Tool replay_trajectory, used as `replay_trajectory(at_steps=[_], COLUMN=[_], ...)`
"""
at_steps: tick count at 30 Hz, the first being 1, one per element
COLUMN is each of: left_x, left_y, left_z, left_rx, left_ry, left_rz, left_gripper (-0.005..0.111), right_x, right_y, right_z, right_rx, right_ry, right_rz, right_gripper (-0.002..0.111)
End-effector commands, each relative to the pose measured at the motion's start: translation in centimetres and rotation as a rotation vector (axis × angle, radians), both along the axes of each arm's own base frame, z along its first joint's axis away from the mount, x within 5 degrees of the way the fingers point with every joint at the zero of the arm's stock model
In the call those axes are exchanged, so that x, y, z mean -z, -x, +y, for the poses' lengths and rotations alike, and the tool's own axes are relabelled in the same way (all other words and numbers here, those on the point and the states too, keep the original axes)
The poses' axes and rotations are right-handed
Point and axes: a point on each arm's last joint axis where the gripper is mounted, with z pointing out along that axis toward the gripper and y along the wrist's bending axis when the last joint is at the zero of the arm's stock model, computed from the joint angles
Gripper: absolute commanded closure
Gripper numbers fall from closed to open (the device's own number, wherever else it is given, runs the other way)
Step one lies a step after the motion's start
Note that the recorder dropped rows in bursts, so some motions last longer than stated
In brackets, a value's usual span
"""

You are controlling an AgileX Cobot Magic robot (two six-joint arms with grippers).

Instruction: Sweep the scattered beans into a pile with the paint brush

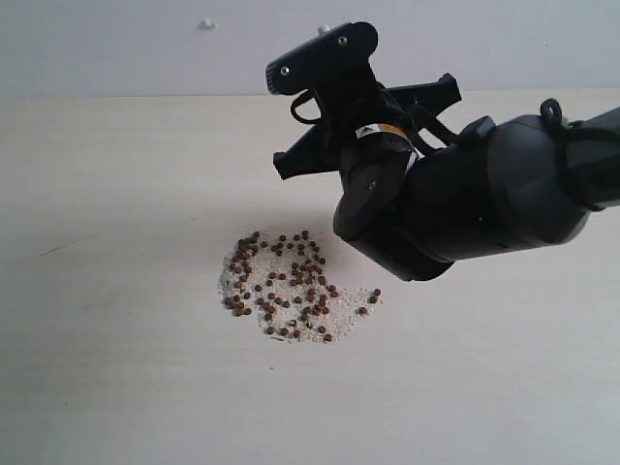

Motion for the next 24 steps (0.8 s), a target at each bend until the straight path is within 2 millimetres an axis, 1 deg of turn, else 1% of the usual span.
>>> replay_trajectory(at_steps=[1, 3, 5, 10, 16, 18, 24], left_x=[0.1, 0.1, 0.1, 0.1, 0.1, 0.1, 0.1], left_y=[0.1, 0.1, 0.1, 0.1, 0.1, 0.1, 0.1], left_z=[0.0, 0.0, 0.0, 0.0, 0.0, 0.0, 0.0], left_rx=[-0.004, -0.004, -0.004, -0.004, -0.004, -0.004, -0.004], left_ry=[0.003, 0.003, 0.003, 0.003, 0.003, 0.003, 0.003], left_rz=[-0.005, -0.005, -0.005, -0.005, -0.005, -0.005, -0.005], left_gripper=[0.107, 0.107, 0.107, 0.107, 0.107, 0.107, 0.107], right_x=[1.9, 2.4, 2.5, 3.1, 4.4, 5.0, 6.6], right_y=[0.3, 0.8, 1.4, 3.4, 5.1, 5.4, 5.2], right_z=[-0.9, -1.3, -1.1, 0.5, 2.4, 2.8, 3.7], right_rx=[0.112, 0.164, 0.183, 0.154, 0.137, 0.133, 0.139], right_ry=[0.087, 0.105, 0.123, 0.117, 0.028, 0.019, -0.082], right_rz=[0.117, 0.18, 0.206, 0.25, 0.253, 0.255, 0.277], right_gripper=[0.108, 0.108, 0.108, 0.108, 0.108, 0.108, 0.108])
